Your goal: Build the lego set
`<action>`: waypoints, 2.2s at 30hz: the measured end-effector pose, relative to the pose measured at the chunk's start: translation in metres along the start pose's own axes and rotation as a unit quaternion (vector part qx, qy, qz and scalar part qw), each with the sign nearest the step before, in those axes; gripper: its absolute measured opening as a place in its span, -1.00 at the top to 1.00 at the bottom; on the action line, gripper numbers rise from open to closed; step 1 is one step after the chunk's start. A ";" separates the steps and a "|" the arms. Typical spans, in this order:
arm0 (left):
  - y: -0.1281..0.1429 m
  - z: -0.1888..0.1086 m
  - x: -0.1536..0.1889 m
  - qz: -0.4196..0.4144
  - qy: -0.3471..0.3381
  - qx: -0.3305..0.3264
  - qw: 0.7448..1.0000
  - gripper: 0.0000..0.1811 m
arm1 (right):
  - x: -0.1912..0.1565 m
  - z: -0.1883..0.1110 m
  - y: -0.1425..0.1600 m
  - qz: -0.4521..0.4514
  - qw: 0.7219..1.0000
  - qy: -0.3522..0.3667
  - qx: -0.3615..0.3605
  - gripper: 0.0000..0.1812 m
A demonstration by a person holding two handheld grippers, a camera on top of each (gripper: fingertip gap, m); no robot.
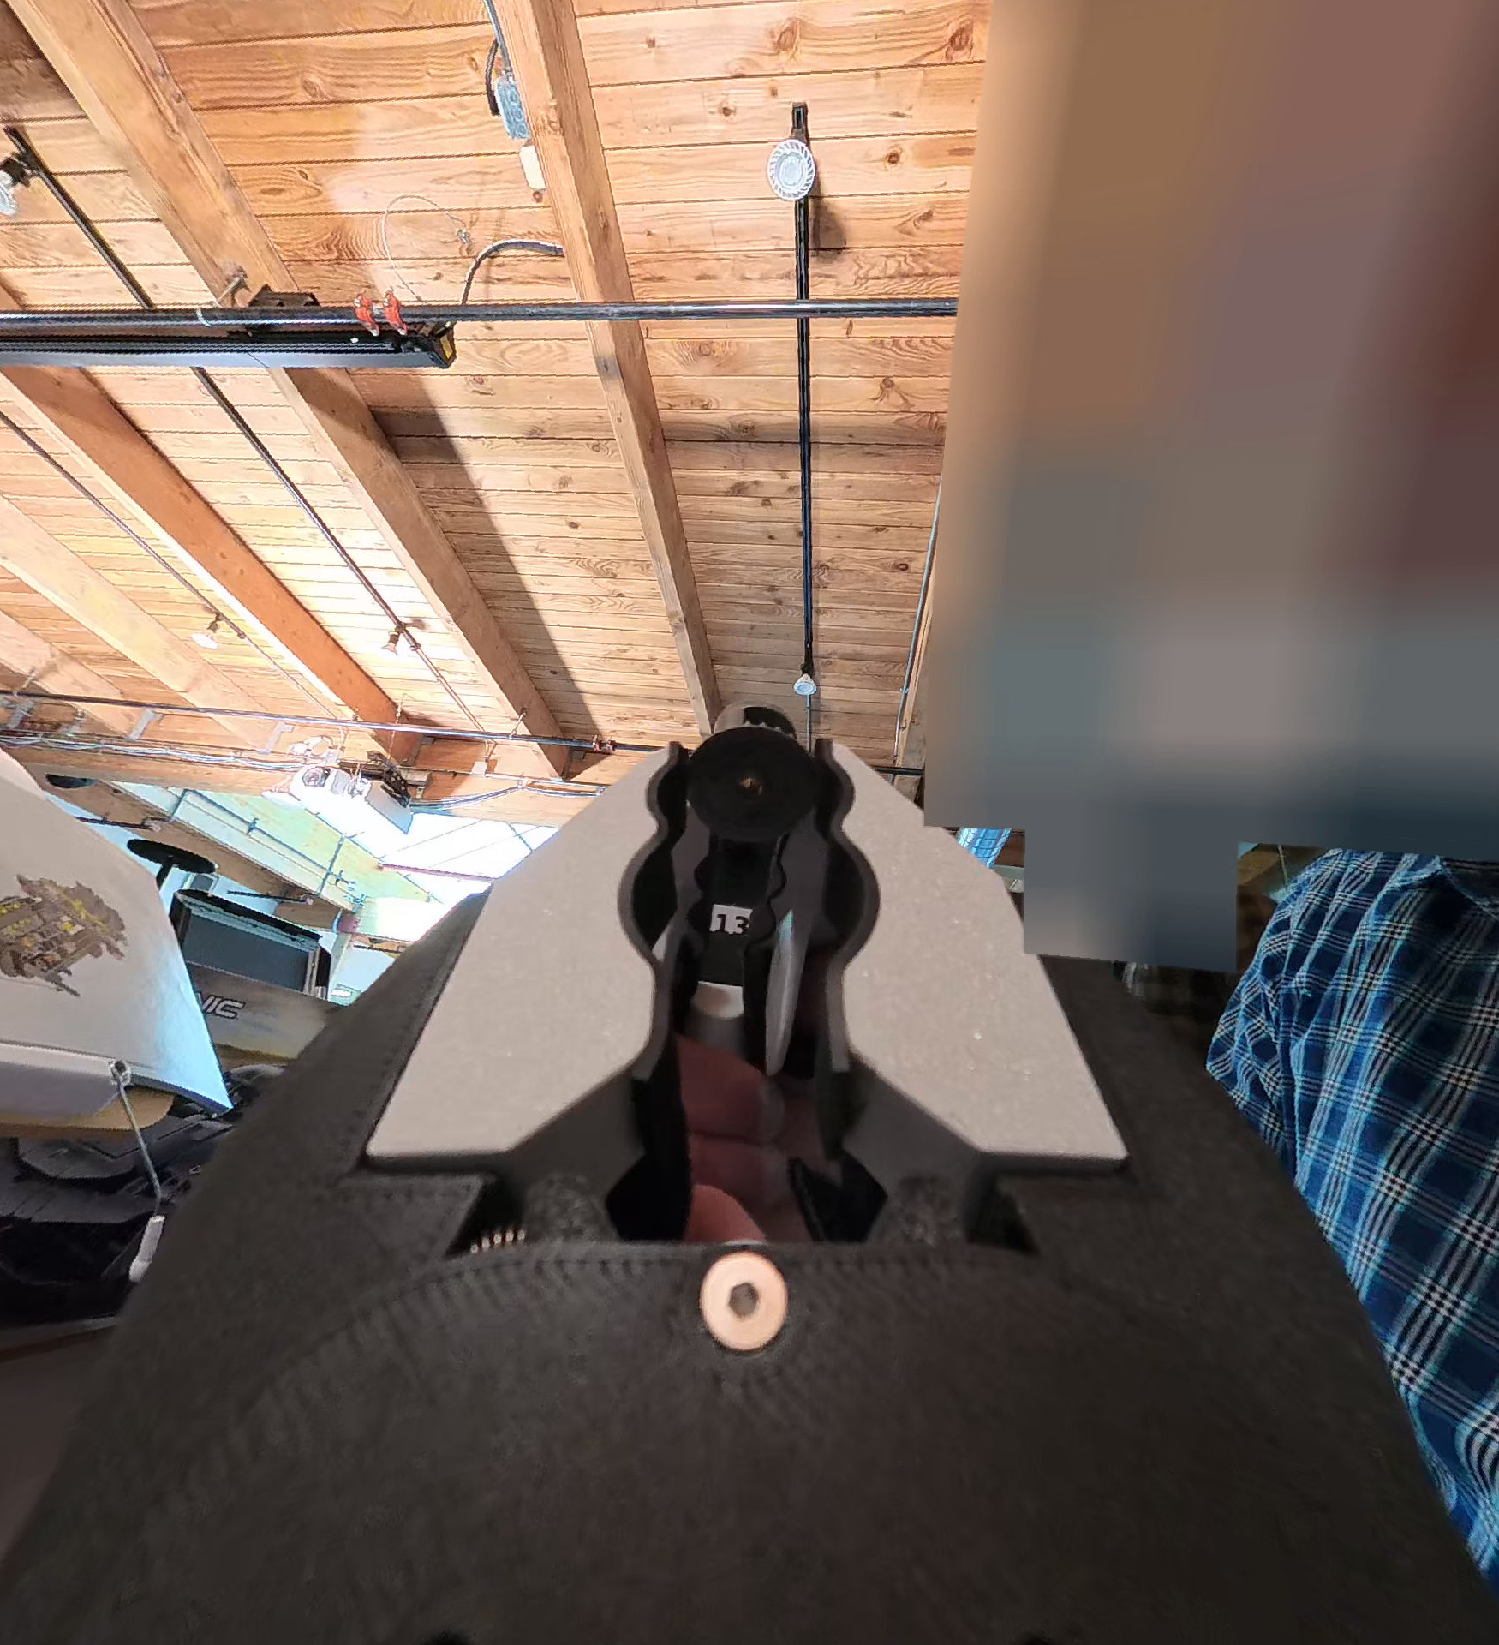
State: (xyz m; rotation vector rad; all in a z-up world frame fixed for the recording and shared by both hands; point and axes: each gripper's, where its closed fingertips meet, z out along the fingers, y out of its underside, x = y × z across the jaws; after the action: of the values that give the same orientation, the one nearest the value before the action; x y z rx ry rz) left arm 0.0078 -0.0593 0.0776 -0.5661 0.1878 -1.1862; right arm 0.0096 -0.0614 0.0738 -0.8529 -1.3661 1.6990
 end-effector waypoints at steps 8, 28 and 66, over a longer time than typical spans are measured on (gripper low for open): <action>0.001 0.001 0.000 -0.008 0.003 0.005 1.000 0.72 | -0.001 -0.001 -0.004 0.004 1.000 -0.013 0.015 0.92; 0.002 0.003 0.000 -0.011 0.003 0.007 1.000 0.71 | -0.001 -0.002 -0.006 0.005 0.999 -0.027 0.026 0.94; 0.003 0.015 0.008 -0.015 0.016 0.017 1.000 0.72 | -0.008 -0.005 -0.011 -0.009 1.000 -0.022 0.005 0.90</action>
State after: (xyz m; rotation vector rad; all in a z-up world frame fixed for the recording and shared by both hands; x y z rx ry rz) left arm 0.0197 -0.0616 0.0897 -0.5226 0.1871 -1.2264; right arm 0.0197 -0.0645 0.0841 -0.7993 -1.3898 1.7196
